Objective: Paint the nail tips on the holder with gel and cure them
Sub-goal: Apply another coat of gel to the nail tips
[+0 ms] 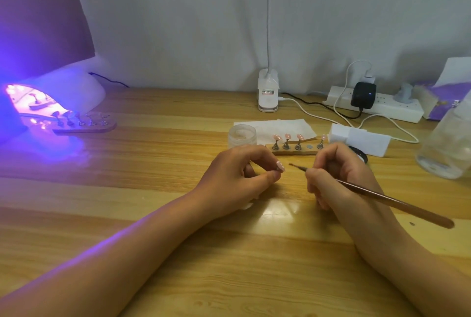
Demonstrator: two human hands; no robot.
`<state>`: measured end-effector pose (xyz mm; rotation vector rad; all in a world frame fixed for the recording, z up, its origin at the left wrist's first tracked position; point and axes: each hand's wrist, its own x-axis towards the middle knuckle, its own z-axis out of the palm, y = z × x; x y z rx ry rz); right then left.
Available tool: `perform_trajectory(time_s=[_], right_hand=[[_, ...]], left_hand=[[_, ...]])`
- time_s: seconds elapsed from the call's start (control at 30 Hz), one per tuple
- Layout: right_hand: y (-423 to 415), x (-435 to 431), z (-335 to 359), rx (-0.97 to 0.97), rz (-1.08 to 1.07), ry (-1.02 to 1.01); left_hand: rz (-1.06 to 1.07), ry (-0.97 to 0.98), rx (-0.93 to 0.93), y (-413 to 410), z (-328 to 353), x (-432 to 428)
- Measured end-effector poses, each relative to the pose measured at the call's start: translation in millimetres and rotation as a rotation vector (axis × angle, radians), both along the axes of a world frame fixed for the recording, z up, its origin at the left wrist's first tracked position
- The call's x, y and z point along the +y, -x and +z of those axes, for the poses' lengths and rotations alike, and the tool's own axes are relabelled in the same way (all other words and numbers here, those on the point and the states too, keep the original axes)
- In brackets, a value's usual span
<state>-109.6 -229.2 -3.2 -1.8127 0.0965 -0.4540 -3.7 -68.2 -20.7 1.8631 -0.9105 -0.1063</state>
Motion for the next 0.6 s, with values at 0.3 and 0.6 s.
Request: perform_trajectory(time_s=[0.3, 0.6], right_hand=[[4.4, 7.4, 4.5, -0.020, -0.056, 0.282], [-19.6, 11.3, 28.1, 0.252, 0.073, -0.136]], left_hand=[[-0.002, 0.031, -0.052, 3.4, 1.6, 1.7], [-0.029, -0.017, -0.132, 7.7, 2.8, 1.6]])
